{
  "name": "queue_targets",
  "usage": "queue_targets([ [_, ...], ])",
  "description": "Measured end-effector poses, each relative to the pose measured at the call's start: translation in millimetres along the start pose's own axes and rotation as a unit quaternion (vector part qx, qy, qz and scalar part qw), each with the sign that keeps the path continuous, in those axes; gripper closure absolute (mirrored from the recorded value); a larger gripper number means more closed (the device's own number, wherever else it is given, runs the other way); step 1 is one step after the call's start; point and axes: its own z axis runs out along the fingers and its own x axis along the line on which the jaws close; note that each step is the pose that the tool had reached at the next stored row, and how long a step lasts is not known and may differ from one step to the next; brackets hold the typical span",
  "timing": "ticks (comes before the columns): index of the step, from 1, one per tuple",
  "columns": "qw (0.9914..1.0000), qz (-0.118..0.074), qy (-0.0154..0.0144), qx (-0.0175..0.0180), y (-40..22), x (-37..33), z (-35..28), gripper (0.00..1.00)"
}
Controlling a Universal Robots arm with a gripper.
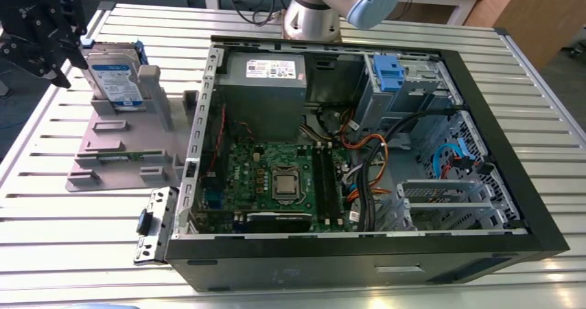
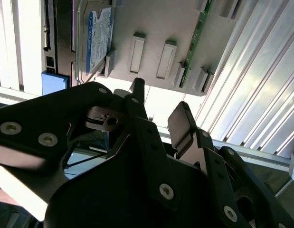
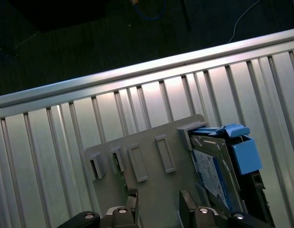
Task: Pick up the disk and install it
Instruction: 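Pick up the disk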
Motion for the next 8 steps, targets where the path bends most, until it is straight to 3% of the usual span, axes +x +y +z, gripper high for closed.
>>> queue_targets([
  [8,0.99978,-0.021,0.0009,-0.0005,0.0,0.0,0.0,0.53],
])
